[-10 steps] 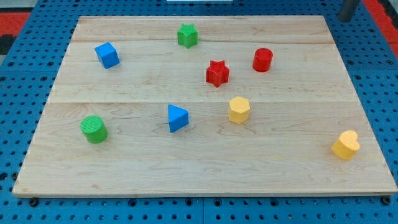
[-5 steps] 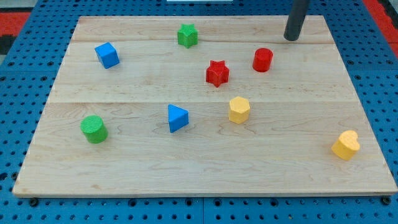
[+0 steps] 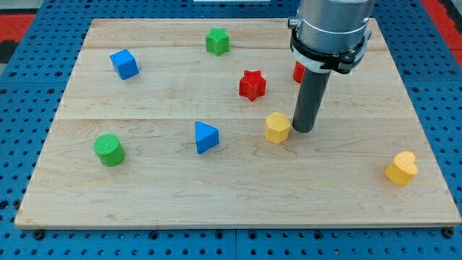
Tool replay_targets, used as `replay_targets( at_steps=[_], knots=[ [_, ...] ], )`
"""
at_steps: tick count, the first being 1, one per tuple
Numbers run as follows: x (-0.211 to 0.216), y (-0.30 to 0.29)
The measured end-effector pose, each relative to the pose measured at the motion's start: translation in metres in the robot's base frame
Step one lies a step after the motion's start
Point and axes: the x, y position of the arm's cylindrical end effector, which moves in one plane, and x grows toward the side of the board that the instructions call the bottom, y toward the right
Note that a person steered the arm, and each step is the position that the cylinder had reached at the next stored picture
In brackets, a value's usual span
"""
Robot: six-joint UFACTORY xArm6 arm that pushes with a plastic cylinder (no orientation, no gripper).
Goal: Move the yellow hexagon towards the blue triangle
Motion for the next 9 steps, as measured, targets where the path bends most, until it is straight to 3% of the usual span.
replay_targets(
  at_steps=[8, 9],
  knots=[
    [0.001, -0.016],
    [0.024, -0.007]
  ],
)
